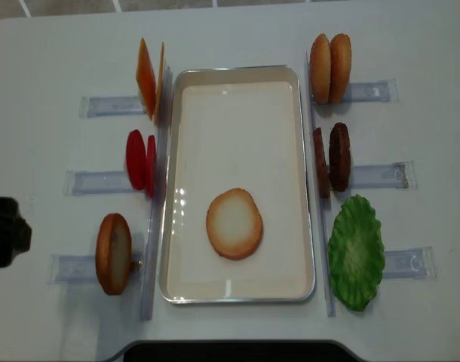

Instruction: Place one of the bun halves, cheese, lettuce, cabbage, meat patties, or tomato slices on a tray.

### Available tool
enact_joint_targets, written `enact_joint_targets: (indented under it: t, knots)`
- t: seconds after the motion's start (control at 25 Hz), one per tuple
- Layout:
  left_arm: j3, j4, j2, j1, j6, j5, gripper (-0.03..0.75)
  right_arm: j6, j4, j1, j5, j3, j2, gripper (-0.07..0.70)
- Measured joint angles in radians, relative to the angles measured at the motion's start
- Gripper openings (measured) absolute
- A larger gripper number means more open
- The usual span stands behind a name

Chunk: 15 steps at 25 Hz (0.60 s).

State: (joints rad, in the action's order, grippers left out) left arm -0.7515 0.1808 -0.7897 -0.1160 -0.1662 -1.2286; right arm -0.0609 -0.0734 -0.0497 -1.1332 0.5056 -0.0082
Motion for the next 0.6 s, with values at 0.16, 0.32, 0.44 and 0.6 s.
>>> enact_joint_targets:
  t: [0.16, 0.32, 0.44, 0.6]
  knots:
    - [0.072, -0.006, 0.185, 0.000, -0.002, -0.012, 0.629, 0.000, 0.000, 0.000, 0.000, 0.000, 0.000, 0.412]
    - [0.143, -0.006, 0.357, 0.000, -0.004, 0.006, 0.629, 0.000, 0.000, 0.000, 0.000, 0.000, 0.000, 0.412]
    - [0.188, -0.016, 0.481, 0.000, -0.004, 0.053, 0.629, 0.000, 0.000, 0.000, 0.000, 0.000, 0.000, 0.412]
    - [0.244, -0.046, 0.605, 0.000, -0.004, 0.079, 0.629, 0.000, 0.000, 0.000, 0.000, 0.000, 0.000, 0.412]
